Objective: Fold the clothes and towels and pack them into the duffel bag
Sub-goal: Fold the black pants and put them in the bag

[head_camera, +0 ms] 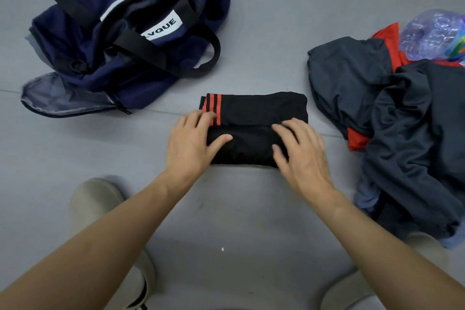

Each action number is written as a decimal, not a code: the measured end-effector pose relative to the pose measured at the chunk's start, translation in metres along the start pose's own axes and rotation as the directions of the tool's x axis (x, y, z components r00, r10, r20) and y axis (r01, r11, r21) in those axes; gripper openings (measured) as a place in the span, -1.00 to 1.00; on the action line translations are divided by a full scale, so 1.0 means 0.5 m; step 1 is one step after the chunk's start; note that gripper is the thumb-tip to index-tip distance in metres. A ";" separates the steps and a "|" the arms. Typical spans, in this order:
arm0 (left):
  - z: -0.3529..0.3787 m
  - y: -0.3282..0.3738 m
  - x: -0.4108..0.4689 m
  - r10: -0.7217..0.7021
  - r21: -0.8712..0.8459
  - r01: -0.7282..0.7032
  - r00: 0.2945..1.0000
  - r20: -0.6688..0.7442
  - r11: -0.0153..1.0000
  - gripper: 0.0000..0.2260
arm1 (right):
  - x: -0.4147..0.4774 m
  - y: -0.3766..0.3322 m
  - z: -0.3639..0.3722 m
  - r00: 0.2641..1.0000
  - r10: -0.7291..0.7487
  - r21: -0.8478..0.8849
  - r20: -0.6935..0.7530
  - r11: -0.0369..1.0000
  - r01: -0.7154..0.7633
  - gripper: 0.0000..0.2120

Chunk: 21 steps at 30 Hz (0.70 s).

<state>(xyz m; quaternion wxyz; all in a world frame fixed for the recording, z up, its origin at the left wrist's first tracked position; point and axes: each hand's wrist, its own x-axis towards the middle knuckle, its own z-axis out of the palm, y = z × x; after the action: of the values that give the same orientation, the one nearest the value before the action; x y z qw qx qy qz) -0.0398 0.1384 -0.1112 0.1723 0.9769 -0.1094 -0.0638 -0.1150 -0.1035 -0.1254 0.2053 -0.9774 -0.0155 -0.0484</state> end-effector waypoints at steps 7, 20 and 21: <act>0.039 -0.027 -0.030 0.416 0.120 -0.456 0.873 0.255 0.882 -0.31 | -0.023 0.006 0.057 0.924 -0.038 -0.125 0.380 0.988 0.092 -0.17; -0.044 -0.008 0.072 -0.181 -0.309 0.241 0.961 0.211 0.920 -0.51 | 0.066 -0.010 -0.021 0.704 0.258 0.211 0.661 0.837 -0.505 -0.80; -0.036 -0.004 0.063 -0.246 -0.327 0.264 0.965 0.096 0.908 -0.49 | 0.057 -0.011 -0.016 0.692 0.284 0.231 0.664 0.802 -0.551 -0.79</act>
<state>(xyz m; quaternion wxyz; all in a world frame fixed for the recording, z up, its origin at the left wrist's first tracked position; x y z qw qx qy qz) -0.0058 0.1388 -0.0977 0.3239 0.9369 0.0272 -0.1290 -0.0877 -0.1013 -0.1131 0.3969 -0.8502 0.1392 0.3166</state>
